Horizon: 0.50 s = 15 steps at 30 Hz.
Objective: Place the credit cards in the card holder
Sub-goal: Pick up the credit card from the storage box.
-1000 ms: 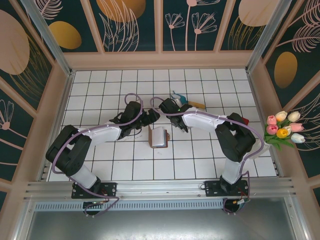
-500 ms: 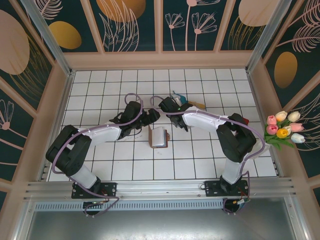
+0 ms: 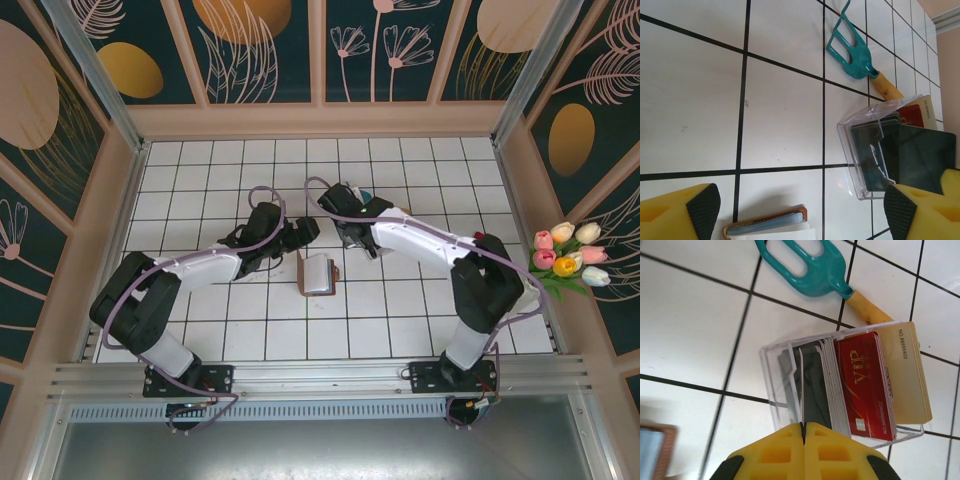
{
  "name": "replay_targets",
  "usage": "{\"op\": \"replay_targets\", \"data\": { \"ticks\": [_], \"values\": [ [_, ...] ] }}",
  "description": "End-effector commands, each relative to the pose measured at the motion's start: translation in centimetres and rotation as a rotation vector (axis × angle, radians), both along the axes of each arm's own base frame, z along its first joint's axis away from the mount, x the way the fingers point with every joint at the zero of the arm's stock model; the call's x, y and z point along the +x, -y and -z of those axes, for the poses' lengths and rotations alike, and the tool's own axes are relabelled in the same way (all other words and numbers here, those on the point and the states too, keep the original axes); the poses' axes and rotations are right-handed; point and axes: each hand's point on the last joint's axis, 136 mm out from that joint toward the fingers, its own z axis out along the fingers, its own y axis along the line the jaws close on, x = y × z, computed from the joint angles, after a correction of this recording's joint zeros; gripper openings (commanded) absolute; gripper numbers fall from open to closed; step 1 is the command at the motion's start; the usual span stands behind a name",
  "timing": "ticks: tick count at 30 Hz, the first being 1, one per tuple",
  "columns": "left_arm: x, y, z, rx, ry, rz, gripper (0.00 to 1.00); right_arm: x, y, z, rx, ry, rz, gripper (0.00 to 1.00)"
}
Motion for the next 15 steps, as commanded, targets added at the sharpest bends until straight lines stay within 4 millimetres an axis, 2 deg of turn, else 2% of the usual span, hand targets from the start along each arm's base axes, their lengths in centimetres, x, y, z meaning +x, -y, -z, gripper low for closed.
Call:
{"op": "replay_targets", "data": {
  "ticks": [1,5,8,12,15],
  "values": [
    [0.0,-0.6,-2.2,0.014,0.059,0.000,0.87,-1.0,-1.6,-4.6,0.209,0.040,0.019,0.00],
    [-0.9,-0.7,-3.1,0.004,0.069,0.028,0.87,-1.7,-2.5,-6.3,0.357,0.048,0.044,0.00],
    [-1.5,-0.6,-4.5,-0.040,0.097,0.047,0.87,-2.4,-4.1,-8.3,0.557,0.041,0.014,0.00],
    [-2.5,0.6,-7.6,-0.154,0.162,0.125,0.87,-3.4,-5.7,-12.0,0.945,0.006,-0.073,0.00],
    [-3.4,2.0,-10.8,-0.302,0.220,0.225,0.87,-3.9,-5.4,-13.9,1.177,-0.024,-0.128,0.00]
  ]
}}
